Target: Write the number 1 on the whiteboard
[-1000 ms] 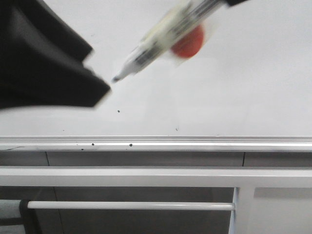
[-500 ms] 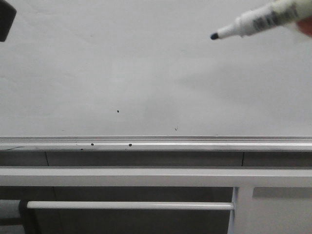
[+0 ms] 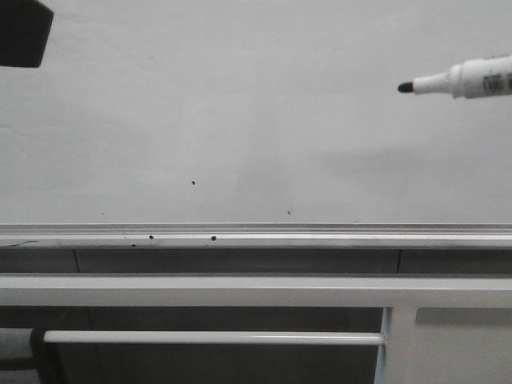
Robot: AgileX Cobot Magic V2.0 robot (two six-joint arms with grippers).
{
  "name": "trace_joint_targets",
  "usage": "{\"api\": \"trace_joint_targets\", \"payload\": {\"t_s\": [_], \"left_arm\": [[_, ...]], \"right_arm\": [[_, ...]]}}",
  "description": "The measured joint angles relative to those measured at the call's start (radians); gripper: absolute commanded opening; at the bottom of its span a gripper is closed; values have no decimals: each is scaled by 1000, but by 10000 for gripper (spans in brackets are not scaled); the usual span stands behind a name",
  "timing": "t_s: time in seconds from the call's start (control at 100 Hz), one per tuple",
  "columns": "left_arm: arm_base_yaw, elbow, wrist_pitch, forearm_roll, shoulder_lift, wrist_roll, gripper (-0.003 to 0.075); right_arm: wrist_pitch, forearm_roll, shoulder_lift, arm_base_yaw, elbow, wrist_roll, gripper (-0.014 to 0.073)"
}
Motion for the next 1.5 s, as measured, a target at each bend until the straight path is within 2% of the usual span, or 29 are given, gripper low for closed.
{"api": "trace_joint_targets", "payload": {"t_s": [0.2, 0.38, 0.54, 1.32, 1.5], "left_arm": [[0, 4, 0, 78, 0, -131, -20], [0, 4, 0, 134, 0, -209, -20], [0, 4, -2, 153, 0, -228, -20], [0, 4, -29, 206, 0, -238, -20], [0, 4, -31, 210, 0, -238, -20]], "right_arm": [[-86, -1, 8, -32, 5, 25, -41], [-138, 14, 95, -71, 5, 27, -41], [-191, 83, 173, -84, 5, 27, -41], [-236, 24, 246, -84, 5, 29, -43], [-305, 20, 314, -84, 5, 29, -43]]}}
